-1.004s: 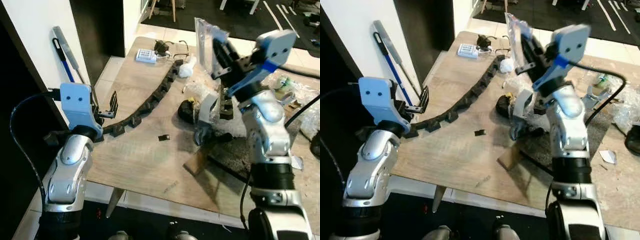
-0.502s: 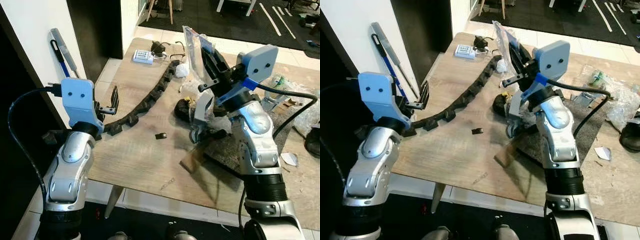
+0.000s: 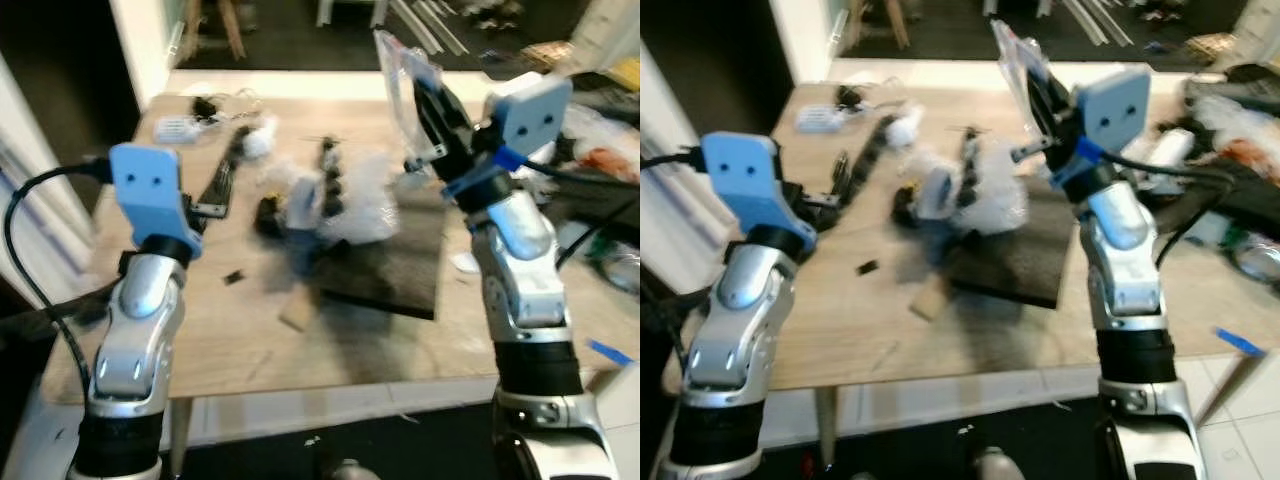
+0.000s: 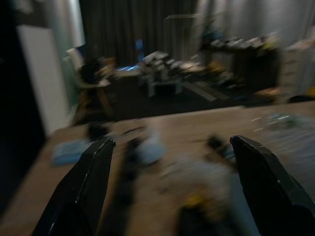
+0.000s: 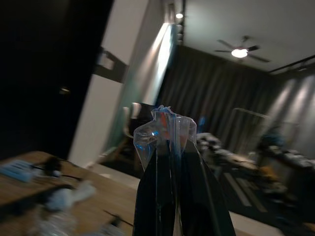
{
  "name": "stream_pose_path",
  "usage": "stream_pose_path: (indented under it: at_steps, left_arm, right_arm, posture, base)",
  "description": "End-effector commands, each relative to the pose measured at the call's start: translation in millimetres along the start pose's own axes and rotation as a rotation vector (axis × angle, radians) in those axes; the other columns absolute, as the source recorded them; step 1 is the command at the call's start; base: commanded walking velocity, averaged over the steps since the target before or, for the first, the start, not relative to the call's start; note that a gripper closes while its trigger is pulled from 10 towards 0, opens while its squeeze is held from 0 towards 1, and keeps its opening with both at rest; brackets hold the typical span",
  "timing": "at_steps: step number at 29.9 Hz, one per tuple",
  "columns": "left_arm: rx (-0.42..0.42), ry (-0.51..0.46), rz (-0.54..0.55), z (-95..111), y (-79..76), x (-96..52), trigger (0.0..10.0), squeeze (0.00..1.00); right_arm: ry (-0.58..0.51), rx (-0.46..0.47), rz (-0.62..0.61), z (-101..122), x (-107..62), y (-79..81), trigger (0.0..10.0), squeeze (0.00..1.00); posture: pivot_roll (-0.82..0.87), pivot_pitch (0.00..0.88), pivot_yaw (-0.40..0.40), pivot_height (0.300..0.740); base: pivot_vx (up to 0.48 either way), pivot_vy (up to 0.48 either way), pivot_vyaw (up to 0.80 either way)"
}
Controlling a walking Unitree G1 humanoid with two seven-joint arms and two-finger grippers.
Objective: Picking trash to rubbish bin
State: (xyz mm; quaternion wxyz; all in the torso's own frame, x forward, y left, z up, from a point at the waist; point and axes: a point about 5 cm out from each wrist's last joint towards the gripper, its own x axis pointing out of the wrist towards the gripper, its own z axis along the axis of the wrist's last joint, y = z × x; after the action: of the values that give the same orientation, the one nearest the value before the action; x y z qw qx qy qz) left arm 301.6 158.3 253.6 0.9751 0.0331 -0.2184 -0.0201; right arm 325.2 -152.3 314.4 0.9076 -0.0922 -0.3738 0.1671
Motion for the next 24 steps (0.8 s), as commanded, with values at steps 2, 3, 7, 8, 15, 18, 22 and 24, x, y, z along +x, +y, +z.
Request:
stream_pose_path:
  at_steps: [2,3,7,8,15,18,22,24]
  left_arm:
    - [0.015,0.018,0.004,-1.7,1.6,-1.4,10.0,0.00]
    - [0.018,0.019,0.006,-1.7,1.9,-1.3,10.0,0.00]
    - [0.021,0.019,0.009,-1.4,2.8,-1.2,10.0,0.00]
    - [0.021,0.019,0.009,-1.4,2.8,-1.2,10.0,0.00]
    - [0.027,0.024,0.011,-1.7,3.7,-0.8,10.0,0.00]
    - [0.028,0.025,0.010,-1.8,4.2,-0.9,10.0,0.00]
    - [0.030,0.032,0.013,-3.2,6.3,-1.7,10.0,0.00]
    - [0.030,0.031,0.012,-3.6,7.4,-2.2,10.0,0.00]
  right_arm:
    - [-0.025,-0.013,0.008,4.7,1.2,2.8,10.0,0.00]
    - [-0.025,-0.013,0.009,4.8,1.4,2.9,10.0,0.00]
    - [-0.025,-0.014,0.011,4.7,2.0,2.9,10.0,0.00]
    - [-0.025,-0.014,0.011,4.7,2.0,2.9,10.0,0.00]
    - [-0.024,-0.007,0.015,3.6,3.3,3.9,10.0,0.00]
    - [-0.021,-0.004,0.017,2.7,3.1,5.0,10.0,0.00]
    - [-0.012,0.007,0.021,0.1,1.0,8.9,10.0,0.00]
    - [-0.007,0.017,0.021,-1.0,0.0,11.3,10.0,0.00]
  posture:
    - [0.02,0.143,-0.044,0.740]
    - [0.02,0.143,-0.044,0.740]
    - [0.03,0.143,-0.046,0.740]
    - [0.03,0.143,-0.046,0.740]
    - [0.03,0.144,-0.047,0.740]
    - [0.03,0.144,-0.047,0.740]
    - [0.03,0.146,-0.046,0.740]
    - [0.03,0.145,-0.047,0.740]
  base:
    - [0.000,0.000,-0.80]
    - [0.000,0.000,-0.80]
    - [0.000,0.000,-0.80]
    - [0.000,0.000,-0.80]
    - [0.000,0.000,-0.80]
    - [0.000,0.000,-0.80]
    - [0.000,0.000,-0.80]
    - [0.000,0.000,-0.80]
